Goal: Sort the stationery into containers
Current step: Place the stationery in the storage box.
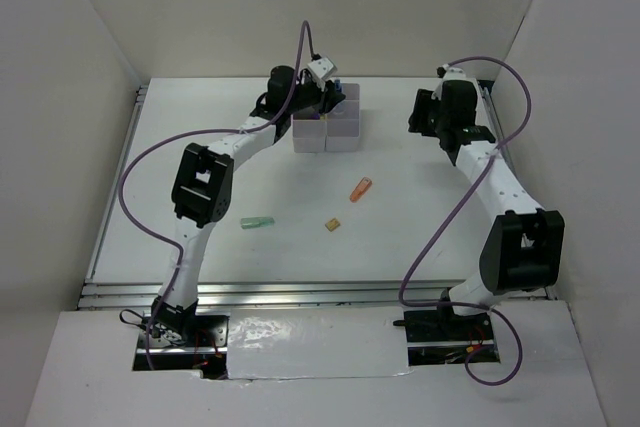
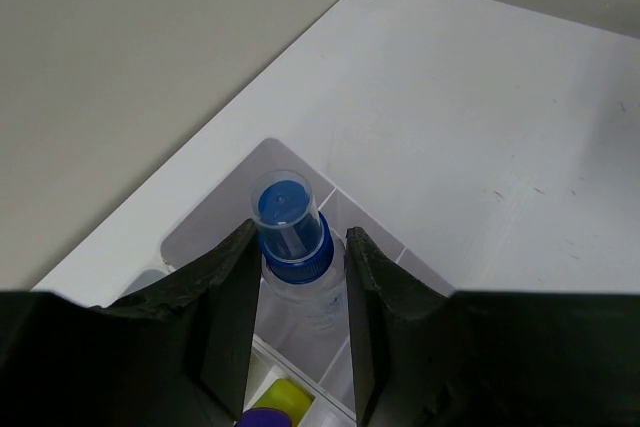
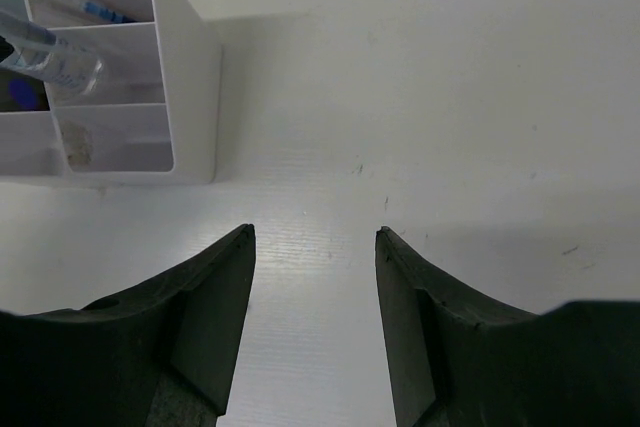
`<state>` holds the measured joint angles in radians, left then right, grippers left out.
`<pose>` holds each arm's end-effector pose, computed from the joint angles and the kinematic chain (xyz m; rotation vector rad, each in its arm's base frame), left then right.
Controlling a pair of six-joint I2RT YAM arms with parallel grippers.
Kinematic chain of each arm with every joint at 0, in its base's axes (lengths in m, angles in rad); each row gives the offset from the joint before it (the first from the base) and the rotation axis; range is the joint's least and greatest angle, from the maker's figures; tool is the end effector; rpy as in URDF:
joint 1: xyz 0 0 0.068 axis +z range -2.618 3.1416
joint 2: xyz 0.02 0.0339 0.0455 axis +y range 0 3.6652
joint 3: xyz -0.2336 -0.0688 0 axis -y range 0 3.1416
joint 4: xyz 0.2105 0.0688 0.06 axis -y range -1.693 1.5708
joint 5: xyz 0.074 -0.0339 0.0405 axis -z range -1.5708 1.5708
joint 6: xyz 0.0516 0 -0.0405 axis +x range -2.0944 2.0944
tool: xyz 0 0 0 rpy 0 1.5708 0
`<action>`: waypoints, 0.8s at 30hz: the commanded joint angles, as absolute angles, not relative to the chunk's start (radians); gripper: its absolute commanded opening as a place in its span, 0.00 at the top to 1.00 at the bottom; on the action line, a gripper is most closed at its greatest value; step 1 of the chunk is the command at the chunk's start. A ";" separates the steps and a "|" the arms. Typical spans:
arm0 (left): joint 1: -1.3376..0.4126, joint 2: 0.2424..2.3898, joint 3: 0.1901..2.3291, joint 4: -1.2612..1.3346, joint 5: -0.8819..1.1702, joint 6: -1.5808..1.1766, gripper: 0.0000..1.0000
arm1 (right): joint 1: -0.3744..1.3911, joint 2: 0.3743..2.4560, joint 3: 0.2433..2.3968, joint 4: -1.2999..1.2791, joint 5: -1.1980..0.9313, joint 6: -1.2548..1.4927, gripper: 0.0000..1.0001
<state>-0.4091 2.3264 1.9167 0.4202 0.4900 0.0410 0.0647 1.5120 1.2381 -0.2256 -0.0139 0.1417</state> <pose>0.4644 -0.2278 0.2560 0.7287 1.4256 -0.6686 0.3347 0.0224 0.2874 0.0713 2.0720 0.1411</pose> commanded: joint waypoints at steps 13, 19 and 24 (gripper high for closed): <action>-0.419 2.324 1.947 0.503 0.474 0.068 0.50 | 0.112 1.523 1.296 -0.213 -0.150 0.022 0.33; -0.416 2.275 1.925 0.511 0.471 0.035 0.34 | 0.123 1.522 1.293 -0.219 -0.181 0.011 0.32; -0.361 2.082 1.785 0.508 0.498 -0.061 0.36 | 0.127 1.529 1.308 -0.262 -0.251 -0.081 0.35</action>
<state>-0.4034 2.2604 1.8290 0.4255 0.4683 0.0120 0.1158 1.5219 1.2518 -0.2440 -0.1898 -0.0082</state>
